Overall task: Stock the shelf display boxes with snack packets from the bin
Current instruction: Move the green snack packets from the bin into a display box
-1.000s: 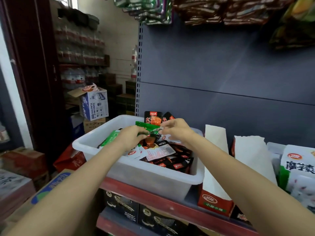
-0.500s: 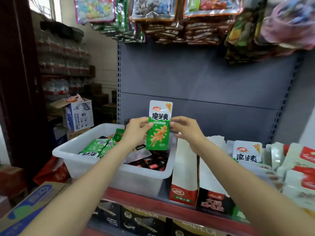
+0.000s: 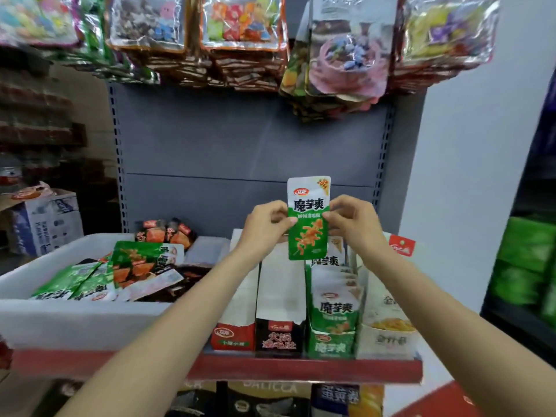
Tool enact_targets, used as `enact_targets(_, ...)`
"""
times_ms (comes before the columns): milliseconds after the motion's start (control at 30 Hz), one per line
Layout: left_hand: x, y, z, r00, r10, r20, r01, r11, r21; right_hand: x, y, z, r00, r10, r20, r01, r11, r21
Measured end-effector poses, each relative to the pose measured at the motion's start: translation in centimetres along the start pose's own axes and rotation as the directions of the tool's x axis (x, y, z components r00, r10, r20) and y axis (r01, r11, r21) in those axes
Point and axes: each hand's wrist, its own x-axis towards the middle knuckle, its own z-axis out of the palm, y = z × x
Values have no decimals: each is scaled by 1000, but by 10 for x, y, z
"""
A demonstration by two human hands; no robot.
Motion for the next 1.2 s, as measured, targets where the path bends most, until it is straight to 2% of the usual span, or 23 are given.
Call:
enact_targets(100,1,-1,22,999,-1,33,-1,999,47,-3,9,-21,1000,-8,-29,4,990,-139)
enact_targets(200,3,-3,31,999,42,28,-47,982,181,-6,16,-32,999,29,19,-23,962,-272)
enact_targets(267,1,1,34,996,90,-4,-88,980,178,-7,20,-35,997,33,64,-7,928,-373)
enact_targets(367,-3,7,36,992,122,-9,-120,984,133,-7,21,-39,993,23,120,22,932,-361)
enact_targets(533,-4,13,34,982,188,25,-188,948,258,-5,15,-37,990,-70,126,105,948,-299)
enact_targets(667,-2,18,34,971,221,92,-239,918,317,-3,16,-38,989,-90,114,130,899,-419)
enact_targets(833,-7,4,35,973,196,122,-228,892,391,-6,23,-37,976,46,211,87,810,-580)
enact_targets(967,-7,7,36,968,185,172,-239,893,381,-9,22,-37,982,-78,173,152,868,-473)
enact_targets(1033,-5,9,36,962,188,199,-254,883,395,-10,21,-37,977,-121,174,193,848,-494)
enact_targets(1200,-4,-6,41,957,125,263,-263,758,598,-11,30,-35,966,-22,259,192,734,-652)
